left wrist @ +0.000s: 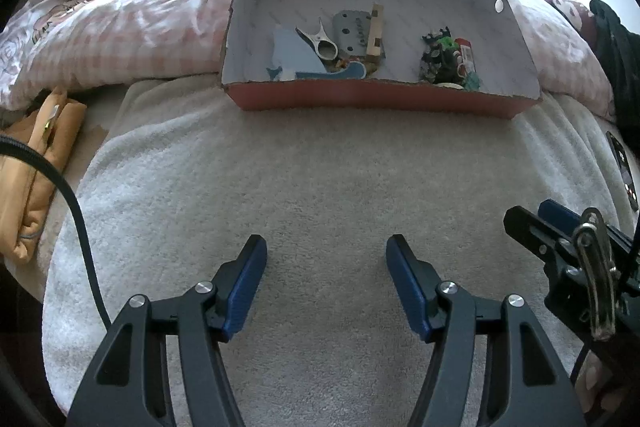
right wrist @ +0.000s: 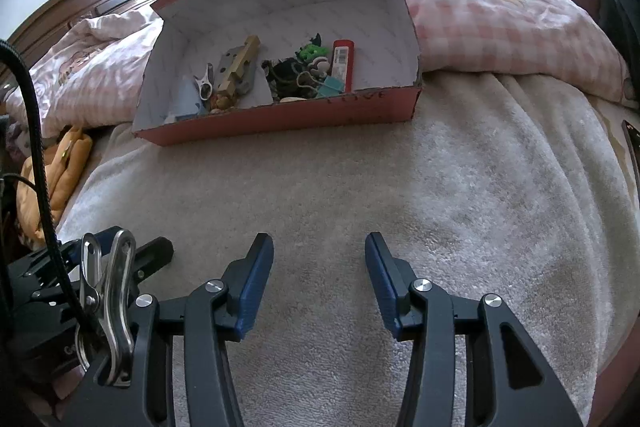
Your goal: Organize objects
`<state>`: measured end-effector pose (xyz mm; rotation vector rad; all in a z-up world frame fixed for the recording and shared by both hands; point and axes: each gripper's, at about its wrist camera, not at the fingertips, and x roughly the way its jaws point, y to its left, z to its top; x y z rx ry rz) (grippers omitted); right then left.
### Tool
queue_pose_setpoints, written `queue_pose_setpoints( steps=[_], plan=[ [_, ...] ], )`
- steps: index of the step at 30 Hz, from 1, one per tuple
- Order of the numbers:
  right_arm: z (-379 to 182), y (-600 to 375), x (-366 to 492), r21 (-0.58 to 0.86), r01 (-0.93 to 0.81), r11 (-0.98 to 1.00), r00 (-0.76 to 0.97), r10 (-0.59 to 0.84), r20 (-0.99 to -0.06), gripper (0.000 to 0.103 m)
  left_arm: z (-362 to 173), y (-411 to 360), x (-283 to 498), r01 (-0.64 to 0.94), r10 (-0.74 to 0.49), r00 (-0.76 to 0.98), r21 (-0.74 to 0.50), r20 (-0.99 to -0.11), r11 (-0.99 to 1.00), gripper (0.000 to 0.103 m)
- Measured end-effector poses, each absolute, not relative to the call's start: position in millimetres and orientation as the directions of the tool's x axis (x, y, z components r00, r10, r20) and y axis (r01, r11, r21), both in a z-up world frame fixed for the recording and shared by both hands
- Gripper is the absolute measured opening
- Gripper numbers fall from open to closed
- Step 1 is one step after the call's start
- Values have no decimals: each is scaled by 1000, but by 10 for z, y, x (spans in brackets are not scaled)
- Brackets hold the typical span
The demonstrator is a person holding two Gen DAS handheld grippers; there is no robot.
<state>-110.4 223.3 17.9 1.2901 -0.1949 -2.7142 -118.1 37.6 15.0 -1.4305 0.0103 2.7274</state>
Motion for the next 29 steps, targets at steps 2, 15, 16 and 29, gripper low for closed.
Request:
queue_pose_setpoints(
  steps=[2, 15, 16, 29],
  plan=[
    [180, 2236, -1106, 173, 62, -983, -625, -173, -761, 49, 152, 371, -1177, -57, 51, -571, -23, -819, -998, 63],
    [169, 2228, -1104, 173, 61, -983, -625, -173, -761, 49, 145, 379, -1184, -64, 53, -567, -20, -822, -998, 63],
    [169, 2228, -1103, 173, 61, -983, -625, -173, -761, 49, 143, 382, -1184, -64, 53, -566, -20, -822, -998, 63],
    [162, 2226, -1105, 170, 63, -983, -624, -171, -762, 49, 144, 385, -1186, -50, 51, -562, -28, -825, -998, 63]
  ],
)
